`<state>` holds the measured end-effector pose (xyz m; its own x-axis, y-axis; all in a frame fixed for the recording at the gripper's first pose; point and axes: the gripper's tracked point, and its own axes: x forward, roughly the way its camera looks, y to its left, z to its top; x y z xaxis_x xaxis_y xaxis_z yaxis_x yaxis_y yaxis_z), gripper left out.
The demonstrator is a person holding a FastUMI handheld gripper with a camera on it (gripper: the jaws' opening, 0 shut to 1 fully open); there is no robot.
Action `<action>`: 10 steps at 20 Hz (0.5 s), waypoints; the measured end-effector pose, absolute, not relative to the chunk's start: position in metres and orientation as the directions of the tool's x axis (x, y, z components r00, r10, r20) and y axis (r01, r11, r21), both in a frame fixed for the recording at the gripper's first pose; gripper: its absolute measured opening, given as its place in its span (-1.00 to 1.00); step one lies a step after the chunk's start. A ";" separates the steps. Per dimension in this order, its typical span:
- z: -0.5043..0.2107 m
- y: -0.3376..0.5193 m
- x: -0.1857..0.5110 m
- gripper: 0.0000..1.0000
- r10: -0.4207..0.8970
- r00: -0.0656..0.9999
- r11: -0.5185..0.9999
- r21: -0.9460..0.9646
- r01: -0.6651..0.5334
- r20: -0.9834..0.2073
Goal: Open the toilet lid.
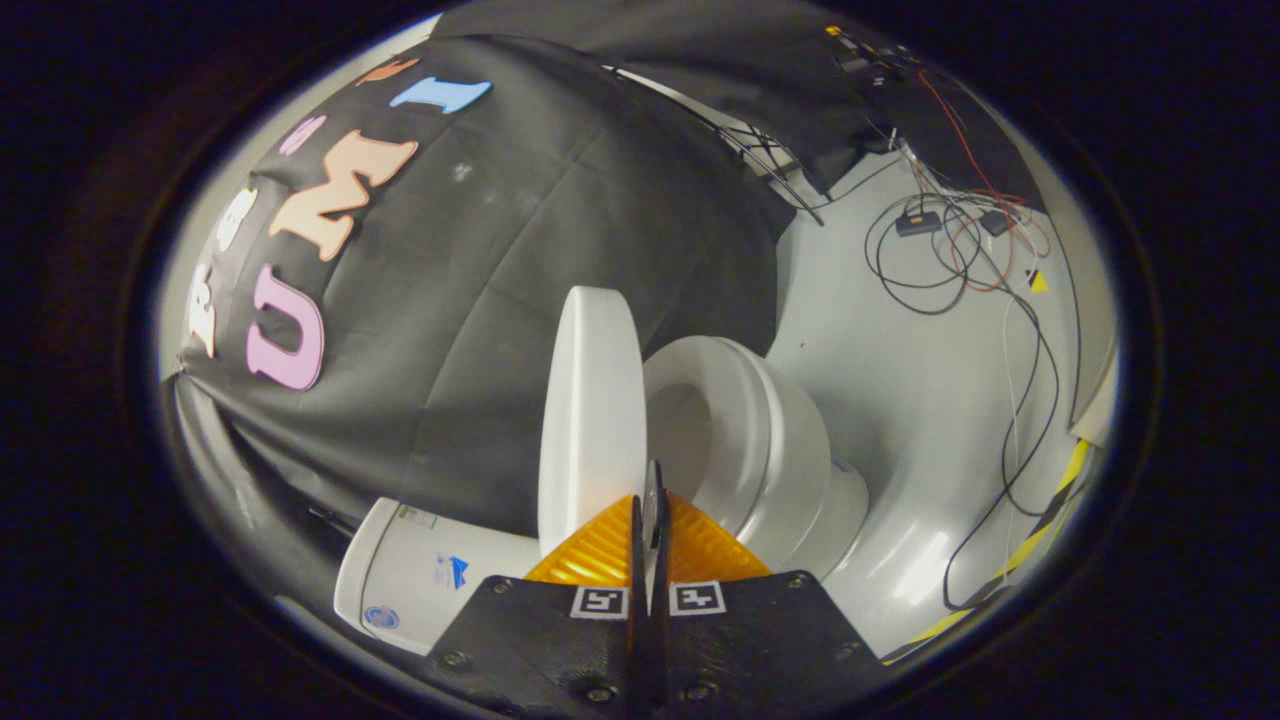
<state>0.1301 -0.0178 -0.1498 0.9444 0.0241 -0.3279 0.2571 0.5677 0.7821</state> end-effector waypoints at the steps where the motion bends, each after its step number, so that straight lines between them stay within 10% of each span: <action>1: -0.146 -0.016 0.130 -0.99 0.026 0.943 0.588 0.768 0.253 -0.331; 10: -0.105 0.004 0.124 -0.98 0.004 0.950 0.655 0.719 0.232 -0.311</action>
<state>0.1245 0.0035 -0.1054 0.9503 0.0042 -0.3113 0.2325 0.6554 0.7186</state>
